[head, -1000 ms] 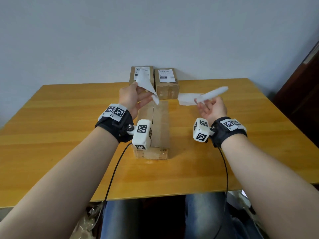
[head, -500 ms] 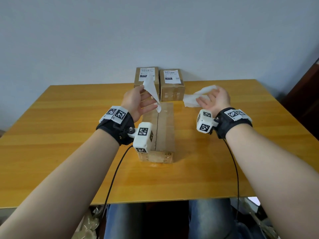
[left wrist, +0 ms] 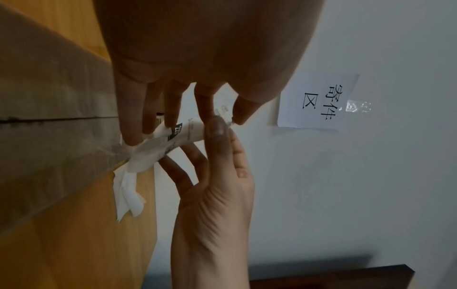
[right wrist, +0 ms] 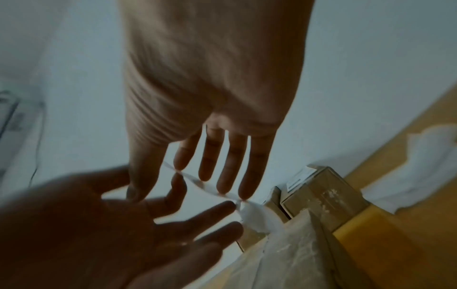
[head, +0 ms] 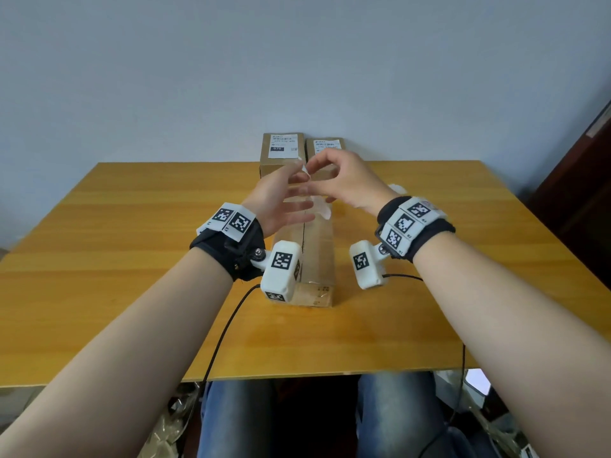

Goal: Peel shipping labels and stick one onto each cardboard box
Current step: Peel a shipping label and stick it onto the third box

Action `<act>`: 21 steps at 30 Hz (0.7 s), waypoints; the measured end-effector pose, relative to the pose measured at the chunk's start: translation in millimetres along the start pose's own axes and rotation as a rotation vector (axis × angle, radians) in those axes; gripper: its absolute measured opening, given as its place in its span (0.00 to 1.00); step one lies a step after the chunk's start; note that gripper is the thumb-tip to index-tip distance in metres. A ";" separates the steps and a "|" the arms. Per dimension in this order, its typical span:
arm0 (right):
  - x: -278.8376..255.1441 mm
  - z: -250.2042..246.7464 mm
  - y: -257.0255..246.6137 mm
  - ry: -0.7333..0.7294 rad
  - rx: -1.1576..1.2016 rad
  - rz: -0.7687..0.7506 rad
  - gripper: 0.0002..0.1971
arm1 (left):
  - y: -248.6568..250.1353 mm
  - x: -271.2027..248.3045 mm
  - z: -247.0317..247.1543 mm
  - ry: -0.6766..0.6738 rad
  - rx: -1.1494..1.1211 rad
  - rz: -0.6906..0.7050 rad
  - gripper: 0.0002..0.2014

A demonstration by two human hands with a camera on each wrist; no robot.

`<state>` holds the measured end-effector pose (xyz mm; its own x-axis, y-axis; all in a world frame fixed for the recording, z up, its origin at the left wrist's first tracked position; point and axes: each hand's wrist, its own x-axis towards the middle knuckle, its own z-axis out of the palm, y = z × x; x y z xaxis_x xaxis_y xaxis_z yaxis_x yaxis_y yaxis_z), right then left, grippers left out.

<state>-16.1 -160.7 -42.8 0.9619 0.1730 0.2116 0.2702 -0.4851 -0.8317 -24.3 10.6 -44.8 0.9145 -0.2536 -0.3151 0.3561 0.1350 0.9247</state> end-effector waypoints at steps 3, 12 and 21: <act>-2.4 7.4 -5.1 0.063 -0.088 -0.048 0.16 | 2.5 -9.1 -0.8 -0.015 0.056 0.015 0.16; -11.9 3.6 -17.4 0.200 0.165 0.089 0.08 | -4.5 -19.9 -13.4 0.117 0.178 0.043 0.21; -17.4 0.8 -25.3 0.191 0.324 0.109 0.07 | -22.0 -16.4 -18.7 0.198 0.244 0.046 0.13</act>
<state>-39.7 -150.8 -25.9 0.9828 -0.0421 0.1798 0.1687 -0.1905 -0.9671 -43.5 29.7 -64.0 0.9569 -0.0577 -0.2848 0.2784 -0.0981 0.9554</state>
